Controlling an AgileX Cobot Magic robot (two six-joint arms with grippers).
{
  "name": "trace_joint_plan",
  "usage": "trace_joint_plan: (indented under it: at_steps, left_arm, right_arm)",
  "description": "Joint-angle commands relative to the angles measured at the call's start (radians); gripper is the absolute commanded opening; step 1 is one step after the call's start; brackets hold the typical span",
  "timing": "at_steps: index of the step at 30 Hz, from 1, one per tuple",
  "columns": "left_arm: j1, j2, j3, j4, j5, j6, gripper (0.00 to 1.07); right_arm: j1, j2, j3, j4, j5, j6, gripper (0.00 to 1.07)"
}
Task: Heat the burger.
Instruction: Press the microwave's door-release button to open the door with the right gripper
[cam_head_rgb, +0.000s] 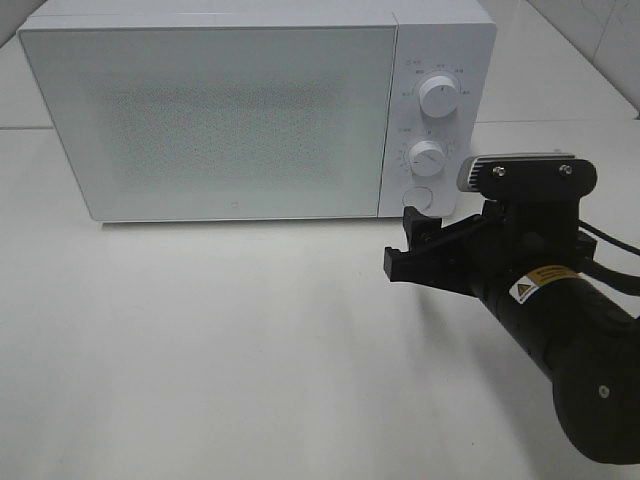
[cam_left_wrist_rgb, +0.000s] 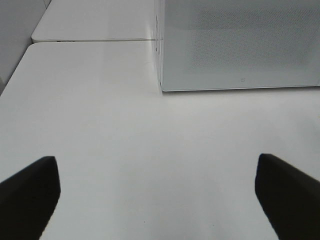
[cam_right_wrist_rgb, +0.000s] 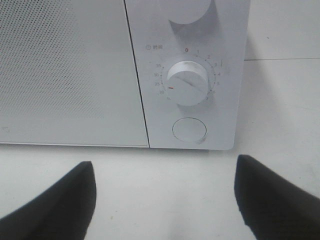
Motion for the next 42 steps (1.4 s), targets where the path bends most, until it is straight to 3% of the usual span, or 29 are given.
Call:
trace_joint_plan:
  at_steps: [1,9,15,21,22,23,27,31,33,42]
  left_arm:
    - [0.003,-0.021,0.005,-0.007,0.000,0.004,0.98]
    - [0.003,-0.021,0.005,-0.007,0.000,0.004,0.98]
    - [0.003,-0.021,0.005,-0.007,0.000,0.004,0.98]
    - [0.003,-0.021,0.005,-0.007,0.000,0.004,0.98]
    - [0.003,-0.021,0.005,-0.007,0.000,0.004,0.98]
    - [0.003,-0.021,0.005,-0.007,0.000,0.004,0.98]
    - [0.003,-0.021,0.005,-0.007,0.000,0.004,0.98]
    - [0.003,-0.021,0.005,-0.007,0.000,0.004,0.98]
    - [0.003,-0.021,0.005,-0.007,0.000,0.004,0.98]
    - [0.003,-0.021,0.005,-0.007,0.000,0.004,0.98]
  right_arm:
    - [0.010,0.006,-0.015,0.009,-0.014,-0.012,0.75]
    - [0.012,0.011,-0.018,0.012,-0.014,0.042,0.75]
    - [0.012,0.011,-0.018,0.012,-0.041,0.226,0.67]
    - [0.012,0.011,-0.018,0.015,-0.065,0.535,0.51]
    - [0.012,0.011,-0.018,0.015,-0.065,0.683,0.43]
    - [0.012,0.011,-0.018,0.015,-0.065,0.683,0.43]
    - [0.012,0.011,-0.018,0.015,-0.065,1.016,0.23]
    - [0.012,0.011,-0.018,0.015,-0.063,1.164,0.14]
    - [0.012,0.011,-0.018,0.020,-0.050,1.285,0.03]
    - [0.012,0.011,-0.018,0.028,0.028,1.436,0.00]
